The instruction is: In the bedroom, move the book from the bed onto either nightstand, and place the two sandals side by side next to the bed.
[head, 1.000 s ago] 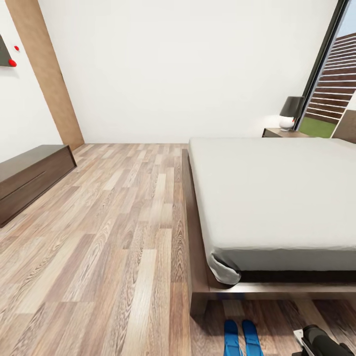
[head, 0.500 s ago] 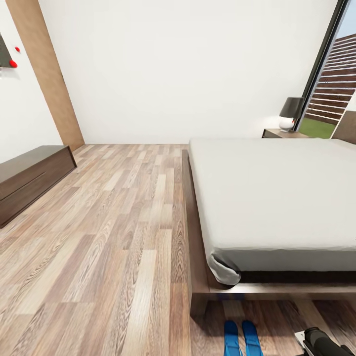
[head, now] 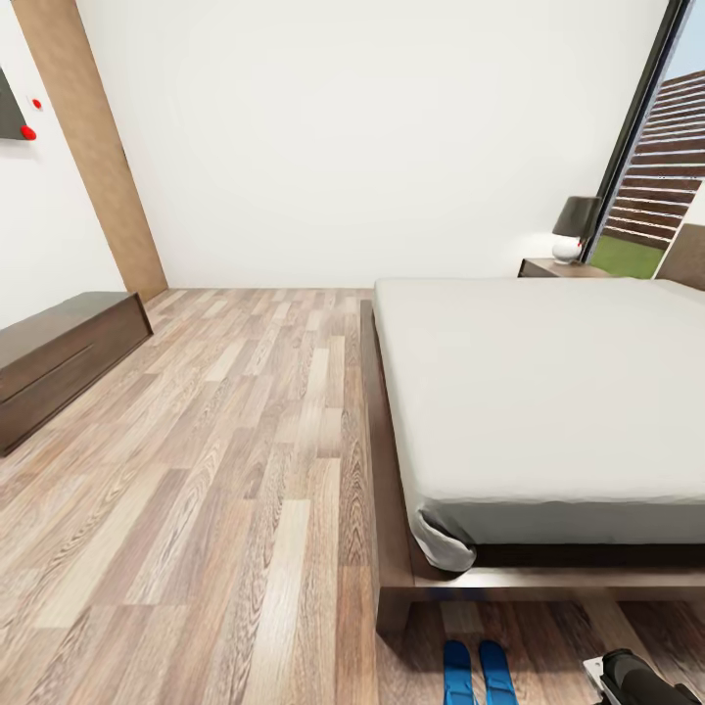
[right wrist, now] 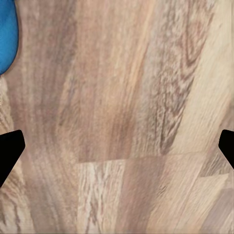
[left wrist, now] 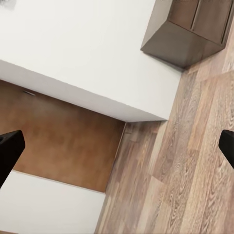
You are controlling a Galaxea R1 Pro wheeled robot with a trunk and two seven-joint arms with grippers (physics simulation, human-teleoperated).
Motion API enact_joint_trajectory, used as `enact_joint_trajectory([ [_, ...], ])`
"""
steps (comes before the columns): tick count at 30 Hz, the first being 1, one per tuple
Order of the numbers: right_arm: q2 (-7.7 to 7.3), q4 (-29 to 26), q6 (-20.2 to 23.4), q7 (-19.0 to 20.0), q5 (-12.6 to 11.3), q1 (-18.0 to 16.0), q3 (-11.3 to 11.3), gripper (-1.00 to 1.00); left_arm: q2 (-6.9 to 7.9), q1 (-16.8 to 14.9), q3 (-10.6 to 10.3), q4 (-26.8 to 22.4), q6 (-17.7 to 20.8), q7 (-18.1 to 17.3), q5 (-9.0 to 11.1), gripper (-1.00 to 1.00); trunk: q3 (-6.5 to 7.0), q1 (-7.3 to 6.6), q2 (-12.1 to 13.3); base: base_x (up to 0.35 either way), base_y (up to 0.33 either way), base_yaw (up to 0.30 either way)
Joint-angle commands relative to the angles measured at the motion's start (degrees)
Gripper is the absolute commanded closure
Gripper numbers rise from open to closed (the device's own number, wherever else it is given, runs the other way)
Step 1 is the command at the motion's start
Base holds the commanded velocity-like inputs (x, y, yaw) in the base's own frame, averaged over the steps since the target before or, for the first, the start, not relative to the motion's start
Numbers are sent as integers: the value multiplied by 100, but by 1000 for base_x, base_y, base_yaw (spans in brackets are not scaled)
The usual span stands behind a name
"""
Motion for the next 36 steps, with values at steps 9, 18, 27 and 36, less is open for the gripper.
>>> enact_joint_trajectory([
  [9,-4,17,25,41,67,0,-48,-100,3,-1,-36,-1,30,26,-8,-100,49,-68,120,0,0,0],
  [18,-6,38,18,41,69,1,-48,-100,3,-1,-37,-4,30,26,-8,-100,49,-68,120,0,0,0],
  [27,-6,43,16,41,69,1,-46,-100,3,0,-37,-3,30,26,-8,-100,67,-90,160,0,0,0],
  [36,-6,40,16,41,69,4,-46,-100,3,0,-37,-5,30,26,-8,-100,211,-265,481,0,0,0],
])
